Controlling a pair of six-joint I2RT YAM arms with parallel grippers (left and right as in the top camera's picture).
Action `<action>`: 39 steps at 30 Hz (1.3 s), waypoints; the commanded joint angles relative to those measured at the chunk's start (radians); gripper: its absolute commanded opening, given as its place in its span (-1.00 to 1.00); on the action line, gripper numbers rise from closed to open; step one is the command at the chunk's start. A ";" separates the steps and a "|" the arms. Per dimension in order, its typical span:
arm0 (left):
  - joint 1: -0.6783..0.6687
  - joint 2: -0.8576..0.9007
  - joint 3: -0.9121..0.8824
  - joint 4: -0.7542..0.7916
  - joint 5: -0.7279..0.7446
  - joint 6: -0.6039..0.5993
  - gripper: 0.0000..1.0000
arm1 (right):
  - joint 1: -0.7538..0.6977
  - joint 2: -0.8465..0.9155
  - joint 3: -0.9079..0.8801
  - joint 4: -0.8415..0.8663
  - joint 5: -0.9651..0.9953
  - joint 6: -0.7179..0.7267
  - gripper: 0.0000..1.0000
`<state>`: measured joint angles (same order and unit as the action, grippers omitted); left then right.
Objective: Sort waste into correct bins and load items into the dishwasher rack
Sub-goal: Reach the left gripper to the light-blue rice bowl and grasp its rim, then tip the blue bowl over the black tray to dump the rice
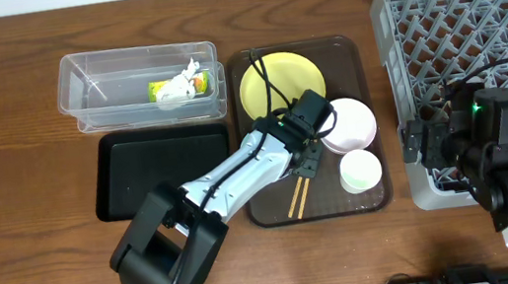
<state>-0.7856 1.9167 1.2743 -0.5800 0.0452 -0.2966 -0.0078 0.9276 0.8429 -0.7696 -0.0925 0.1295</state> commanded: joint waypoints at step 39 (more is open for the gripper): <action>0.179 -0.366 -0.013 -0.173 0.095 -0.020 -0.88 | 0.008 -0.003 0.020 -0.007 0.009 -0.003 0.99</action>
<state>-0.6933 1.5787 1.2613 -0.7300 0.0357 -0.3145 -0.0078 0.9276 0.8429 -0.7742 -0.0925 0.1295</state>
